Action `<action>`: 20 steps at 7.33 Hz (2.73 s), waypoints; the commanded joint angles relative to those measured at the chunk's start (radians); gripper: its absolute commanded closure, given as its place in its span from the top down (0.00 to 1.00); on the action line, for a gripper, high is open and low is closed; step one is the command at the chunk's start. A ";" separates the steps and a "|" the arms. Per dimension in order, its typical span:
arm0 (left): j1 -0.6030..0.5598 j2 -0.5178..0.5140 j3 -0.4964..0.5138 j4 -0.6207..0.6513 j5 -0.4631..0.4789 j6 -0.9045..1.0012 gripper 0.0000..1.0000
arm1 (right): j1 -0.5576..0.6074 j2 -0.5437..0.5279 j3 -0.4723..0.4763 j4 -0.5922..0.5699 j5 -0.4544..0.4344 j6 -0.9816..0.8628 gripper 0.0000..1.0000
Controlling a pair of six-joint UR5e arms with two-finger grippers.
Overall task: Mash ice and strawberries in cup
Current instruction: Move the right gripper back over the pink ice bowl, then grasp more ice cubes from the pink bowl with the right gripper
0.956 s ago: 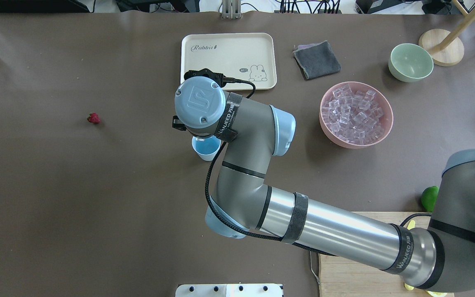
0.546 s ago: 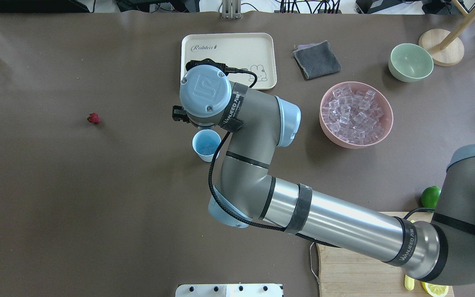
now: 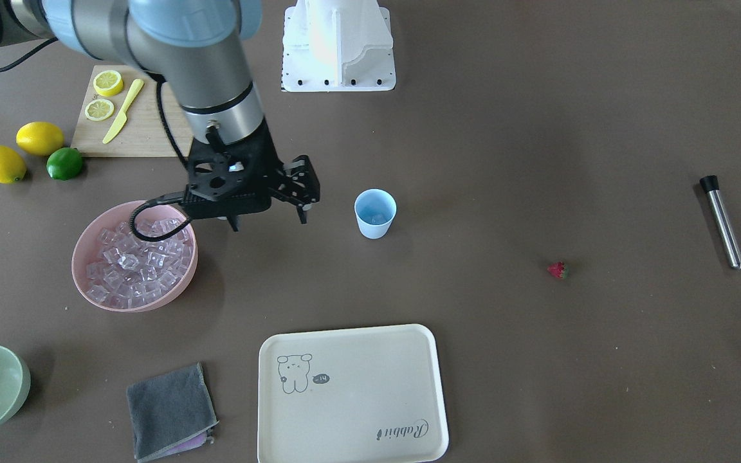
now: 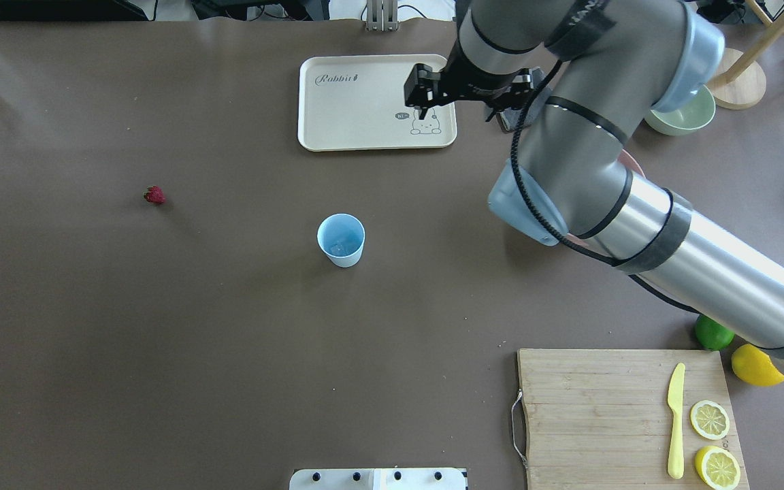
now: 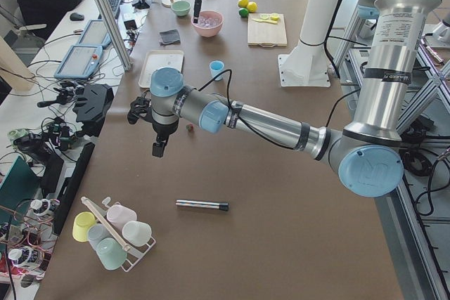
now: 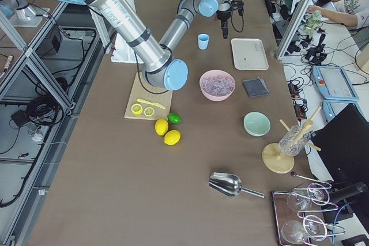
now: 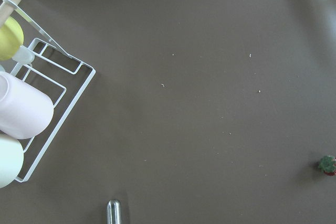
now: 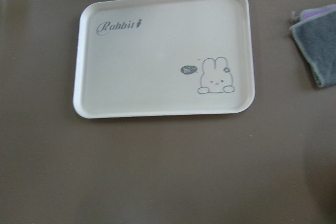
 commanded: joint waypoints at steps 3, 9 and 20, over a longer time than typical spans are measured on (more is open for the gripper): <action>0.000 -0.001 -0.021 -0.005 0.000 -0.048 0.98 | 0.105 -0.360 -0.045 0.360 0.032 -0.228 0.97; 0.003 -0.030 0.011 -0.006 0.000 -0.048 0.98 | 0.023 -0.383 -0.072 0.404 -0.034 -0.186 0.97; 0.005 -0.028 0.021 -0.009 0.000 -0.048 0.98 | -0.001 -0.370 -0.111 0.405 -0.063 -0.186 0.51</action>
